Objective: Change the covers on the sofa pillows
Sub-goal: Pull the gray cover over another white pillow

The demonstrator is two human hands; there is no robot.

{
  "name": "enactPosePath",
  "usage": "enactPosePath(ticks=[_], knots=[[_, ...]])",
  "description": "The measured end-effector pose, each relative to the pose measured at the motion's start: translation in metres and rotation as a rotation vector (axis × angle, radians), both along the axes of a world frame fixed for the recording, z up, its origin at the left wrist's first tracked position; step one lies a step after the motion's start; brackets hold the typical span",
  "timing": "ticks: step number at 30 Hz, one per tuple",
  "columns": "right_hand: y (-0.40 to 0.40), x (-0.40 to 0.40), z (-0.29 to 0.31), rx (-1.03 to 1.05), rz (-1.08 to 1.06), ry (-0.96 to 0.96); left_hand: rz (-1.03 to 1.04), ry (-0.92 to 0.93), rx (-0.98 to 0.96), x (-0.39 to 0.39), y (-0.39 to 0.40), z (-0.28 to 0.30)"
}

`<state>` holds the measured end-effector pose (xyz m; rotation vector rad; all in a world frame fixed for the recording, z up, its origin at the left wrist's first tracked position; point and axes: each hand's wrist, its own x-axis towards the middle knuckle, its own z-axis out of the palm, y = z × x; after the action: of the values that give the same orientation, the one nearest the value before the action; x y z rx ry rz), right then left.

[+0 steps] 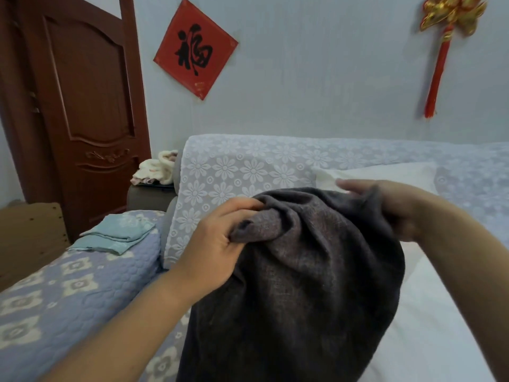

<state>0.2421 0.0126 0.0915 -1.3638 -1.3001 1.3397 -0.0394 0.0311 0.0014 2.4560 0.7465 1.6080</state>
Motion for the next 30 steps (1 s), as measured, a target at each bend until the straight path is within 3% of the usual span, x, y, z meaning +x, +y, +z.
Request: enactPosePath(ticks=[3, 5, 9, 11, 13, 14, 15, 17, 19, 22, 27, 30], knots=[[-0.003, -0.021, -0.009, 0.087, 0.003, -0.204, 0.107, -0.063, -0.041, -0.006, 0.007, -0.008], [-0.005, -0.017, -0.016, 0.173, -0.013, -0.234, 0.174, -0.106, -0.063, -0.019, 0.01, -0.014], [0.012, 0.034, -0.02, 0.335, -0.507, -0.269, 0.258, -0.192, -0.151, -0.034, 0.017, -0.021], [0.016, 0.045, -0.028, 0.306, -0.633, -0.569, 0.233, -0.246, -0.23, -0.029, 0.018, -0.019], [0.012, 0.038, -0.041, 0.322, -0.675, -1.089, 0.193, -0.25, -0.228, -0.018, 0.014, -0.015], [0.01, 0.031, -0.044, 0.467, -0.719, -1.256, 0.189, -0.236, -0.211, -0.012, 0.011, -0.012], [0.005, 0.022, -0.042, 0.693, -0.721, -1.288, 0.182, -0.223, -0.197, -0.006, 0.008, -0.01], [-0.014, -0.013, -0.024, 1.064, -0.508, -1.054, 0.161, -0.227, -0.199, 0.003, 0.006, -0.007], [-0.025, -0.048, -0.013, 1.073, -0.126, -0.889, 0.145, -0.22, -0.216, 0.01, 0.006, -0.004], [-0.022, -0.076, -0.019, 0.976, 0.166, -1.053, 0.084, -0.228, -0.255, 0.02, -0.003, 0.001], [-0.008, -0.062, -0.03, 0.841, -0.019, -1.303, 0.125, -0.307, -0.28, 0.021, -0.003, -0.006], [0.0, -0.057, -0.038, 0.901, -0.034, -1.336, 0.29, -0.371, -0.121, 0.024, -0.005, -0.015]])
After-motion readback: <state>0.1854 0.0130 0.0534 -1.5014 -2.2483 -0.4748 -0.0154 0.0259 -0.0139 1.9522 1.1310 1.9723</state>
